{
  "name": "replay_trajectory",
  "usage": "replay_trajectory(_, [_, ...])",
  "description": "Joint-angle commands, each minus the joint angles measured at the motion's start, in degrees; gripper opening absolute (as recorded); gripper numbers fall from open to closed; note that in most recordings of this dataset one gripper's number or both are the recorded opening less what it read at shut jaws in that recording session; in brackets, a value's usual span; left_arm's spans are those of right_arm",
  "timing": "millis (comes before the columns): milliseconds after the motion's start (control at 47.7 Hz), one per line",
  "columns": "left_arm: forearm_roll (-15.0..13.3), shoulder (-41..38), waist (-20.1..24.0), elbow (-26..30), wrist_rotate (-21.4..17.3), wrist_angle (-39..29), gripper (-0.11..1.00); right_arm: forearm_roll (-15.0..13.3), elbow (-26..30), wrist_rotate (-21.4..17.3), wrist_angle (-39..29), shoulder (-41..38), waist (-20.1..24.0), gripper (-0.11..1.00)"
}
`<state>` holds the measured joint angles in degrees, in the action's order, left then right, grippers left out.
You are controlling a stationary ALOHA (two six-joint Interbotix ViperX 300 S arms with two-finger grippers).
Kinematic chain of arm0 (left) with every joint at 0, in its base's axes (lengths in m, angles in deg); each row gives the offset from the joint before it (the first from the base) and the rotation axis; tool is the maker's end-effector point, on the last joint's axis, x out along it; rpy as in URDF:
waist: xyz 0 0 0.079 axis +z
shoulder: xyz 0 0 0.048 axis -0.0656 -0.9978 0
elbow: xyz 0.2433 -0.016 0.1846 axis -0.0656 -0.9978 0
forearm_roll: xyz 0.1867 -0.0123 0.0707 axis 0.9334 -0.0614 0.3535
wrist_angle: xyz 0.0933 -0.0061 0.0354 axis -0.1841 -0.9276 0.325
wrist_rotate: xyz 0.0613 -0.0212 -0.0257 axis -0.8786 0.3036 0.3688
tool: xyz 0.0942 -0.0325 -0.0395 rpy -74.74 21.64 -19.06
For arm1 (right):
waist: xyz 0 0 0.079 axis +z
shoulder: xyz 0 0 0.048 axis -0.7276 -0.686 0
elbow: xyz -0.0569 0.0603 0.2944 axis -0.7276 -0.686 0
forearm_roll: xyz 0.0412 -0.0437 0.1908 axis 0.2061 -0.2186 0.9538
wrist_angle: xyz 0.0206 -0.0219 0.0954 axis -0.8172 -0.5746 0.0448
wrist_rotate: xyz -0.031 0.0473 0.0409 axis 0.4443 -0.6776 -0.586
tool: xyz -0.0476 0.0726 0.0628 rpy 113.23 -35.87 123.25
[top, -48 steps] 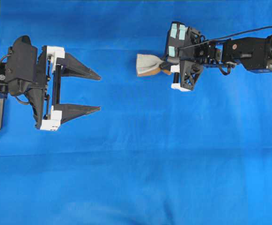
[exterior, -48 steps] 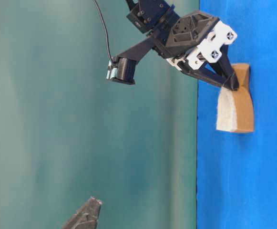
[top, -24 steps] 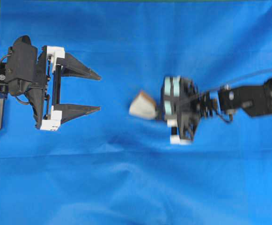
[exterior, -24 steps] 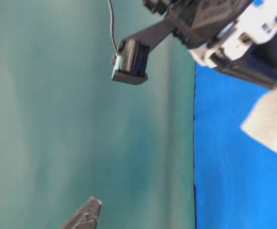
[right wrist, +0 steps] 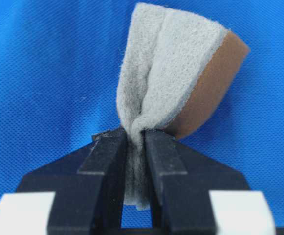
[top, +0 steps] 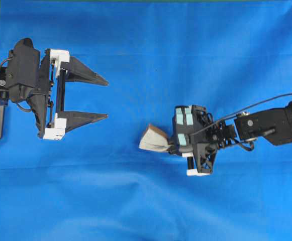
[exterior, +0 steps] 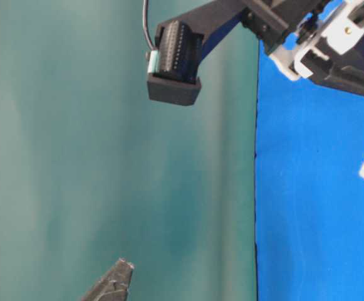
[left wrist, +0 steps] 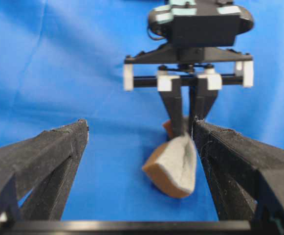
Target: Hand over the sponge with the left arm and wipe it with the right arm.
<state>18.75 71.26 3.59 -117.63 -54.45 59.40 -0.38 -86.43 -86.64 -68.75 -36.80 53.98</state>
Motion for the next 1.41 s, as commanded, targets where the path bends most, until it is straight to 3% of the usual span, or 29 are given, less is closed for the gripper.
replay_trajectory(0, [0.0, 0.2, -0.1, 0.8, 0.0, 0.4, 0.85, -1.8, 0.4, 0.3, -2.0, 1.0, -3.1, 0.17])
replay_trajectory(168, [0.1, 0.2, 0.0, 0.6, 0.0, 0.4, 0.85, -6.4, 0.7, 1.1, -2.6, 1.1, -10.5, 0.17])
replay_trajectory(441, [0.1, 0.2, -0.1, 0.6, 0.2, 0.2, 0.85, -10.5, 1.1, 1.3, -2.5, 1.1, -18.9, 0.17])
replay_trajectory(1385, [0.0, 0.2, 0.0, 0.8, 0.0, 0.2, 0.85, -10.4, 1.1, 0.4, -1.8, 1.2, -14.9, 0.17])
